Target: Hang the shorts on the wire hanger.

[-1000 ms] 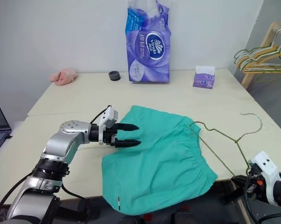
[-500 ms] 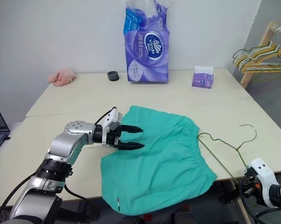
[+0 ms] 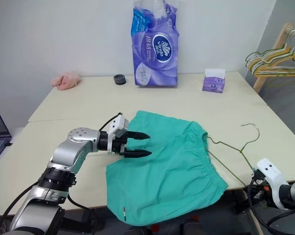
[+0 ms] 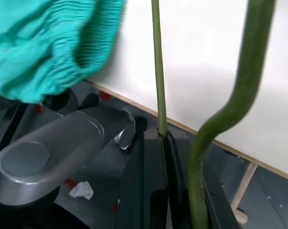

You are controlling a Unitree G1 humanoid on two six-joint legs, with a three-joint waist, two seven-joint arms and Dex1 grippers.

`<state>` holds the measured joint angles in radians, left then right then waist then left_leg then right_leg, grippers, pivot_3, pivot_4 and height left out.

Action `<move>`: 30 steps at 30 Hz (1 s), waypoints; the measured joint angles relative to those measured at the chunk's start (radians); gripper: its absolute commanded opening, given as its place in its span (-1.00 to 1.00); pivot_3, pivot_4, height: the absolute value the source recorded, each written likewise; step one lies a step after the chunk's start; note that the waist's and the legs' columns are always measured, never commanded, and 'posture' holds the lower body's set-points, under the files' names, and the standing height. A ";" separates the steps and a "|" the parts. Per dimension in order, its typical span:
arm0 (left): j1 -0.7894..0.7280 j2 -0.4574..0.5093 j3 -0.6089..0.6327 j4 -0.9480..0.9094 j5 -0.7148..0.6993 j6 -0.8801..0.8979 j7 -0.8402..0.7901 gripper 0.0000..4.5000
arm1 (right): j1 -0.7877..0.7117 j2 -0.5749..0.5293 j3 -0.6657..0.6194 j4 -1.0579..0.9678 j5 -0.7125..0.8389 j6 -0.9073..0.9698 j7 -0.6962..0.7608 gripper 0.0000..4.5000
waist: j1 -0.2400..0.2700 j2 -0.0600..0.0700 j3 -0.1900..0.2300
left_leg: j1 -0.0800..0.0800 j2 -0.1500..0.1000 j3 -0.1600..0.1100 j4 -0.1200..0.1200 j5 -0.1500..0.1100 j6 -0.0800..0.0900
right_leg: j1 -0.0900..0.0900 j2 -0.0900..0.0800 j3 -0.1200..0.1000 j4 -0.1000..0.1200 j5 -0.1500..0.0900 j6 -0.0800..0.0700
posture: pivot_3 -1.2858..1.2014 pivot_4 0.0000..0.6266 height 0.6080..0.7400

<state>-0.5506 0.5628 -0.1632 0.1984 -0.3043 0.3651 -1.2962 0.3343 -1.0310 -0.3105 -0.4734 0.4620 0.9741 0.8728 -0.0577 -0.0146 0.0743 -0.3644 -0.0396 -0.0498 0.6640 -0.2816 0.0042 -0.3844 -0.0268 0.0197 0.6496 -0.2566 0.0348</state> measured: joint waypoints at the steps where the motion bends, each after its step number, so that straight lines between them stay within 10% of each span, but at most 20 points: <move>1: 0.000 0.000 0.000 0.000 0.002 -0.002 0.001 0.74 | 0.005 -0.024 0.012 -0.021 -0.011 -0.009 0.001 -1.00 | 0.000 0.000 0.000 | 0.000 0.000 0.000 0.000 0.000 0.000 | 0.000 0.000 0.000 0.000 0.000 0.000 | -0.10 -0.82 1.00; 30: -0.043 -0.046 0.009 0.041 0.013 -0.022 0.068 0.74 | -0.526 0.001 0.412 0.338 -0.012 0.083 0.093 -1.00 | -0.003 0.000 0.001 | 0.000 0.000 0.000 0.000 0.000 0.000 | -0.001 0.000 0.000 0.000 0.002 -0.003 | -0.08 -0.83 1.00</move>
<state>-0.5937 0.5171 -0.1546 0.2398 -0.2910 0.3428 -1.2284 -0.1915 -1.0300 0.1017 -0.1359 0.4496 1.0573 0.9659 -0.0603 -0.0150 0.0751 -0.3647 -0.0394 -0.0502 0.6639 -0.2816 0.0042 -0.3850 -0.0272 0.0195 0.6495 -0.2546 0.0316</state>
